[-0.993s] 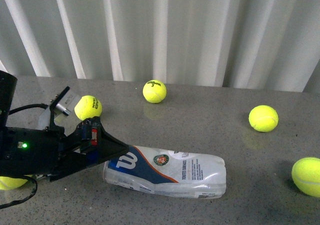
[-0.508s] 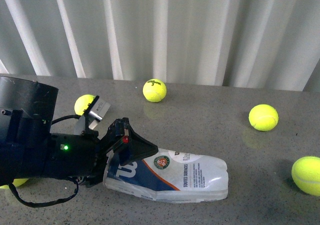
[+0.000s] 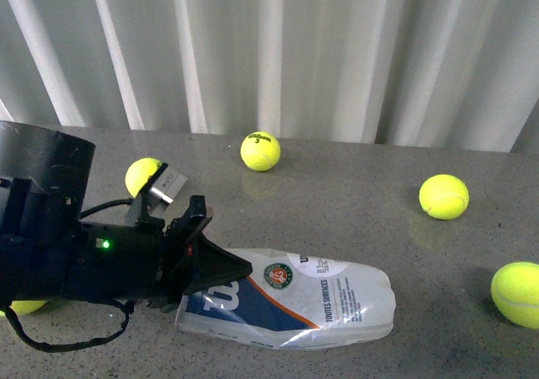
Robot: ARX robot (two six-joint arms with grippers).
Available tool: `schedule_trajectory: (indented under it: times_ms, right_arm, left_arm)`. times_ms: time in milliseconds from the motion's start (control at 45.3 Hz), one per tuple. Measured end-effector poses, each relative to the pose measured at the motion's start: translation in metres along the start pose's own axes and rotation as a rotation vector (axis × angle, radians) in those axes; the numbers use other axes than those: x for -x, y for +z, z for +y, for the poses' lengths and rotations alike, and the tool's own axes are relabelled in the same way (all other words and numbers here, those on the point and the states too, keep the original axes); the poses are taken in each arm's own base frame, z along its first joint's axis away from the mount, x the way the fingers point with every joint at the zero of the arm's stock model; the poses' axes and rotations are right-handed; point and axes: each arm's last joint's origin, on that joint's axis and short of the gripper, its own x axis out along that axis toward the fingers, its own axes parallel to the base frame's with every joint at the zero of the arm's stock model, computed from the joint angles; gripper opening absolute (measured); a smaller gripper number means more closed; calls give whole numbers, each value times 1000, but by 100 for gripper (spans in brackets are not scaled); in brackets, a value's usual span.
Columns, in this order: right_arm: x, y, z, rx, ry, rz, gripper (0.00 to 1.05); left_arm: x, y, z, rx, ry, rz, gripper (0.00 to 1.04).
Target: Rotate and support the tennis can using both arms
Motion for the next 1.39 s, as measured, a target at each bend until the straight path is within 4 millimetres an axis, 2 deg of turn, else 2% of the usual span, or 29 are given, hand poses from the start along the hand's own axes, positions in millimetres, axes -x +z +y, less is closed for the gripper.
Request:
schedule_trajectory:
  times_ms: [88,177,265,375,485,508,552,596,750,839,1103,1390]
  right_arm:
    - [0,0,0,0,0,0,98]
    - [0,0,0,0,0,0,98]
    - [0,0,0,0,0,0,98]
    - [0,0,0,0,0,0,98]
    - [0,0,0,0,0,0,98]
    - [0,0,0,0,0,0,98]
    - [0,0,0,0,0,0,98]
    - [0,0,0,0,0,0,98]
    - [0,0,0,0,0,0,98]
    - [0,0,0,0,0,0,98]
    - [0,0,0,0,0,0,98]
    - [0,0,0,0,0,0,98]
  left_arm:
    - [11,3,-11,-10,1,-14,4]
    - [26,10,-33,-61,14,-13,4]
    - [45,24,-76,-225,66,-8,4]
    - [56,36,-128,-437,146,10,4]
    - [56,41,-171,-687,259,68,4]
    - [56,41,-175,-725,271,79,4]
    - [50,39,-193,-878,355,147,4]
    - [43,36,-202,-1021,414,218,4]
    - [14,28,-210,-1362,555,430,4]
    - [2,27,-209,-1458,588,484,4]
    - [-30,21,-203,-1554,611,587,4]
    - [-42,18,-198,-1561,614,591,4]
